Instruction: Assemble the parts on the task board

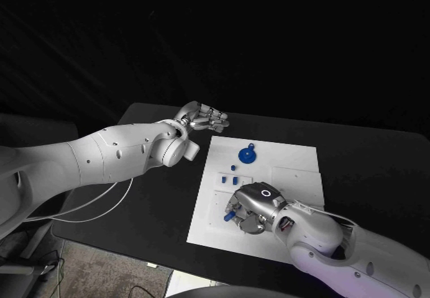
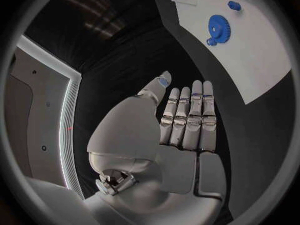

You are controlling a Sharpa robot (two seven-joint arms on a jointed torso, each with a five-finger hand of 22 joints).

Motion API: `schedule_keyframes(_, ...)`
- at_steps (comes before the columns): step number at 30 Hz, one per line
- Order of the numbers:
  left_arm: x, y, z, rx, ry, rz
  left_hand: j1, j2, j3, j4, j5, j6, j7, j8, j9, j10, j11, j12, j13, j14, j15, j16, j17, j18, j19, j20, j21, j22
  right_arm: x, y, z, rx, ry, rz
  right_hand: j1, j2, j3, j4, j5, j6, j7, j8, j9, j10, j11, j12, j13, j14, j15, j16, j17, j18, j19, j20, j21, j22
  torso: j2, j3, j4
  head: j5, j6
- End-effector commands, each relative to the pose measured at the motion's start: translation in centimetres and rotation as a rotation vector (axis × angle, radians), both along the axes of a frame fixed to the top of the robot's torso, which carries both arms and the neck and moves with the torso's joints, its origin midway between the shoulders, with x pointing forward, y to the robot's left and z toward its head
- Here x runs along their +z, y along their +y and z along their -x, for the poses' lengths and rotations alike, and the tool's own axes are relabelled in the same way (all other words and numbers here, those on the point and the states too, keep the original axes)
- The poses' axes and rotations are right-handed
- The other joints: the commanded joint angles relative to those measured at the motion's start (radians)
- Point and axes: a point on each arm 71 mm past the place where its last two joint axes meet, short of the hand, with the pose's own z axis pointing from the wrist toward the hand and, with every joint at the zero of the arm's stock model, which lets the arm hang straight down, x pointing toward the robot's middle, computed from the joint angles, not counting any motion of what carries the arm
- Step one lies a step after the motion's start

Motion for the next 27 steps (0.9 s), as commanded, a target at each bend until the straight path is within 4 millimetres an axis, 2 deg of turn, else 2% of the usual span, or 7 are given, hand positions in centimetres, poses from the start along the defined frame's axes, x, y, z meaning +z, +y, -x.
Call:
schedule_keyframes(1, 0.1, -0.2, 0.0, -0.015, 0.002, 0.01, 0.001, 0.008, -0.004, -0.005, 0.003, 0.001, 0.006, -0.003, 0.0, -0.007, 0.003, 0.004, 0.001, -0.001, 0.002, -0.002, 0.001, -0.005, 0.005, -0.001, 0.003, -0.001, -0.3, 0.0, 0.0, 0.002, 0.003, 0.028, -0.004, 0.01, 0.005, 0.0, 0.001, 0.006, 0.0, 0.003, 0.002, 0.02, -0.01, 0.004, 0.001, 0.001, -0.005, -0.005, 0.001, 0.012, 0.033, -0.008, -0.002, 0.003, 0.0, 0.0001, 0.0, -0.001, 0.0)
schedule_keyframes(7, 0.0, -0.2, 0.0, -0.015, 0.002, 0.01, 0.001, 0.008, -0.004, -0.005, 0.003, 0.001, 0.006, -0.003, 0.0, -0.007, 0.003, 0.004, 0.001, -0.001, 0.002, -0.002, 0.001, -0.005, 0.005, -0.001, 0.003, -0.001, -0.7, 0.2, 0.3, 0.011, 0.018, 0.034, -0.005, 0.008, 0.0, 0.002, 0.004, -0.003, 0.003, 0.003, 0.001, 0.01, -0.008, 0.003, 0.001, 0.0, -0.002, -0.008, -0.001, 0.012, 0.031, -0.006, -0.012, 0.001, 0.0, -0.0006, 0.0007, -0.003, 0.0)
schedule_keyframes(11, 0.0, -0.2, 0.0, -0.016, 0.002, 0.01, 0.001, 0.008, -0.004, -0.005, 0.003, 0.001, 0.006, -0.003, 0.0, -0.007, 0.003, 0.004, 0.001, -0.001, 0.002, -0.002, 0.001, -0.005, 0.005, -0.001, 0.003, -0.001, -1.0, 0.5, 0.5, 0.021, 0.034, 0.03, -0.03, -0.005, -0.043, 0.022, 0.066, -0.042, 0.012, 0.001, -0.003, -0.036, 0.004, 0.002, -0.001, -0.001, 0.008, -0.008, -0.002, 0.012, 0.031, 0.002, -0.028, -0.005, 0.0, -0.0006, 0.0014, -0.004, 0.0)
schedule_keyframes(12, 0.0, -0.3, 0.0, -0.016, 0.003, 0.01, 0.001, 0.008, -0.004, -0.005, 0.003, 0.001, 0.006, -0.003, 0.0, -0.007, 0.003, 0.004, 0.001, -0.001, 0.002, -0.002, 0.001, -0.005, 0.005, -0.001, 0.003, -0.001, -1.1, 0.6, 0.6, 0.024, 0.04, 0.029, -0.031, -0.005, -0.061, 0.028, 0.07, -0.054, 0.012, 0.002, -0.002, -0.048, 0.006, 0.003, -0.001, -0.001, 0.01, -0.008, -0.002, 0.014, 0.031, 0.005, -0.033, -0.009, 0.0, -0.0006, 0.0014, -0.004, 0.0)
schedule_keyframes(17, 0.0, -0.2, 0.0, -0.016, 0.004, 0.009, 0.001, 0.008, -0.004, -0.005, 0.003, 0.001, 0.006, -0.003, 0.0, -0.007, 0.003, 0.004, 0.001, -0.001, 0.002, -0.002, 0.001, -0.005, 0.005, -0.001, 0.003, -0.001, -1.5, 0.8, 0.8, 0.031, 0.058, 0.023, -0.04, -0.014, -0.113, 0.051, 0.076, -0.083, 0.018, 0.002, -0.003, -0.088, 0.019, 0.002, -0.002, 0.0, 0.02, -0.006, -0.006, 0.019, 0.035, 0.015, -0.048, -0.026, 0.0, -0.0009, 0.0009, -0.004, -0.001)
schedule_keyframes(23, 0.0, -0.3, 0.0, -0.017, 0.005, 0.01, 0.001, 0.008, -0.004, -0.005, 0.003, 0.001, 0.006, -0.003, 0.0, -0.007, 0.003, 0.004, 0.001, -0.001, 0.002, -0.002, 0.001, -0.005, 0.005, -0.001, 0.003, -0.001, -1.6, 0.8, 0.8, 0.025, 0.058, 0.009, -0.036, -0.026, -0.115, 0.06, 0.07, -0.108, 0.025, 0.002, -0.004, -0.128, 0.032, 0.002, -0.002, 0.0, 0.029, -0.004, -0.01, 0.026, 0.037, 0.024, -0.051, -0.036, 0.0, -0.0003, 0.0007, -0.003, 0.0)
schedule_keyframes(27, 0.0, -0.2, 0.0, -0.017, 0.005, 0.01, 0.001, 0.008, -0.004, -0.005, 0.003, 0.001, 0.006, -0.003, 0.0, -0.007, 0.003, 0.004, 0.001, -0.001, 0.002, -0.002, 0.001, -0.005, 0.005, -0.001, 0.003, -0.001, -1.6, 0.7, 0.8, 0.022, 0.057, 0.003, -0.033, -0.034, -0.11, 0.065, 0.068, -0.111, 0.027, 0.002, -0.004, -0.134, 0.034, 0.002, -0.002, -0.001, 0.031, -0.002, -0.012, 0.031, 0.037, 0.027, -0.049, -0.041, 0.0, -0.0002, 0.0004, -0.003, 0.0)
